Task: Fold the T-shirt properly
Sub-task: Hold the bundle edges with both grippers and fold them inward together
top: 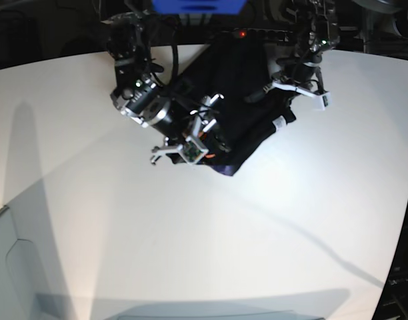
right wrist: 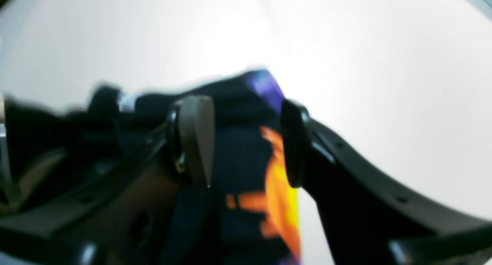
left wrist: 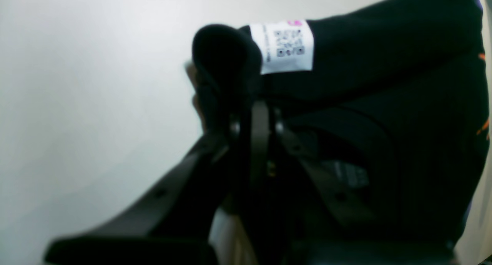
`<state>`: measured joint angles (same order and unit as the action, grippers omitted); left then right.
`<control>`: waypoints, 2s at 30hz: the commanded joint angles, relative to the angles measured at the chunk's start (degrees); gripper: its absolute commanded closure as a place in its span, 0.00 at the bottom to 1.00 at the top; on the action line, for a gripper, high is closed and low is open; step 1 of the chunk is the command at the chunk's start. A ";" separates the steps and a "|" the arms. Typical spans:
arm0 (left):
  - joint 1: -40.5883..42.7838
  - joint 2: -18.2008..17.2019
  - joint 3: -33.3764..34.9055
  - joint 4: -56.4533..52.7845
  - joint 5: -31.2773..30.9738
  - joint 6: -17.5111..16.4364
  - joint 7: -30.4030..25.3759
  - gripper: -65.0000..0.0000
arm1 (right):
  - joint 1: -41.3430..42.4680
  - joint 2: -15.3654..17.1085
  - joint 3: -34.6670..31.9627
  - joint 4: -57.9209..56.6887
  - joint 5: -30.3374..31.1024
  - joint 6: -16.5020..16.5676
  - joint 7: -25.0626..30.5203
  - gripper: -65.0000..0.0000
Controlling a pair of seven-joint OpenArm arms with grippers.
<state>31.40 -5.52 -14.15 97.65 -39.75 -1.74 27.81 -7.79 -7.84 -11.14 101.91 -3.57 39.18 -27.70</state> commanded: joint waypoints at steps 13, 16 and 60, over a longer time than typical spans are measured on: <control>3.28 -0.33 -0.40 -0.55 1.99 1.52 2.38 1.00 | 9.15 -1.16 -0.34 -20.11 0.98 0.82 2.08 0.93; 3.64 -0.42 -0.40 -0.46 1.99 1.43 2.30 1.00 | 10.03 -1.16 -0.34 -24.50 0.89 0.82 2.60 0.93; 6.36 -0.24 0.04 4.11 1.46 1.52 2.74 0.99 | 12.41 3.57 8.02 -16.68 1.16 0.82 8.14 0.93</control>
<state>36.60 -5.54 -14.15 101.49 -39.11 -1.67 28.47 3.75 -4.25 -3.16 84.29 -3.62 40.21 -20.97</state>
